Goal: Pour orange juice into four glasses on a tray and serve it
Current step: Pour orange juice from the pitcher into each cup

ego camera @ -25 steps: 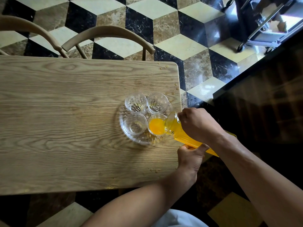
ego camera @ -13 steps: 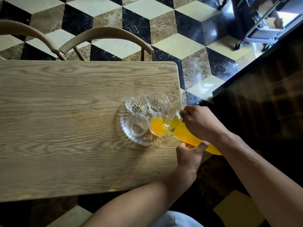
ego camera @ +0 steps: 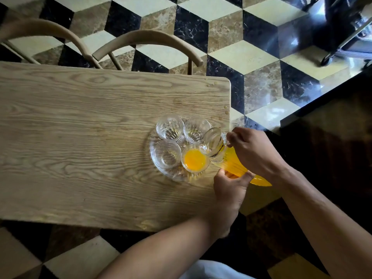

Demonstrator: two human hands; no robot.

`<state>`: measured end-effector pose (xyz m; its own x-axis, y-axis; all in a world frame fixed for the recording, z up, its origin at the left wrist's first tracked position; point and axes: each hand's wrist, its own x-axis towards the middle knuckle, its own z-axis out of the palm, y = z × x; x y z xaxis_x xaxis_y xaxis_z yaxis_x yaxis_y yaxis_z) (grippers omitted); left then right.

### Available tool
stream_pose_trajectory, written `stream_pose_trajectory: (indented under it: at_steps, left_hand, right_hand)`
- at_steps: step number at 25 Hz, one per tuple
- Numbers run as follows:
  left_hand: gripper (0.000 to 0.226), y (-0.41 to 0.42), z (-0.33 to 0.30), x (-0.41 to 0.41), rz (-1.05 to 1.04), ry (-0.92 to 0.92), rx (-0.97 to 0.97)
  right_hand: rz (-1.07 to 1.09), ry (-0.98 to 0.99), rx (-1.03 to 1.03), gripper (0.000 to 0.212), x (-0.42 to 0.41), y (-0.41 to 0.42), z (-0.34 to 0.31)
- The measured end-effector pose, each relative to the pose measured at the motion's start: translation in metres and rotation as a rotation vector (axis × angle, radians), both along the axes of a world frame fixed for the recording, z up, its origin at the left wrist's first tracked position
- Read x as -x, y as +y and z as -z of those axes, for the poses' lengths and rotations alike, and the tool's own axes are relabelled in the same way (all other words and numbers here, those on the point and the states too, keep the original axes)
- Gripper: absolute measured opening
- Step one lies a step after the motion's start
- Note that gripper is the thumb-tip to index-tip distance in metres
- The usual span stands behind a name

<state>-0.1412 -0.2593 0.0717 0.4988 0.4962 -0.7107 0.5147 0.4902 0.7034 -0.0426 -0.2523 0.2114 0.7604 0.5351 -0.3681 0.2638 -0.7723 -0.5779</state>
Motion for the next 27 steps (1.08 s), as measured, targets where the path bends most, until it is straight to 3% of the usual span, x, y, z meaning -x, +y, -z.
stream_pose_trajectory:
  at_steps: [2,5,7,10,16,27]
  left_hand:
    - [0.057,-0.001,-0.005,-0.011,-0.038,-0.005,0.03]
    - [0.098,-0.002,-0.011,-0.029,-0.128,-0.018,0.063]
    - [0.092,-0.002,-0.013,-0.038,-0.163,-0.047,0.076]
    - [0.067,0.001,-0.013,-0.048,-0.164,-0.053,0.09]
    - [0.097,-0.006,-0.014,-0.062,-0.276,-0.087,0.15]
    - [0.094,-0.009,-0.007,-0.078,-0.302,-0.082,0.236]
  right_hand:
    - [-0.012,0.008,-0.005,0.039,-0.012,0.003,0.001]
    - [-0.05,-0.008,0.015,0.038,-0.029,0.009,0.005]
    - [-0.056,-0.014,0.022,0.037,-0.037,0.013,0.007]
    - [-0.066,-0.024,0.036,0.036,-0.047,0.018,0.01]
    - [-0.127,-0.063,0.09,0.035,-0.058,0.025,0.015]
    - [-0.245,-0.143,0.166,0.039,-0.065,0.038,0.016]
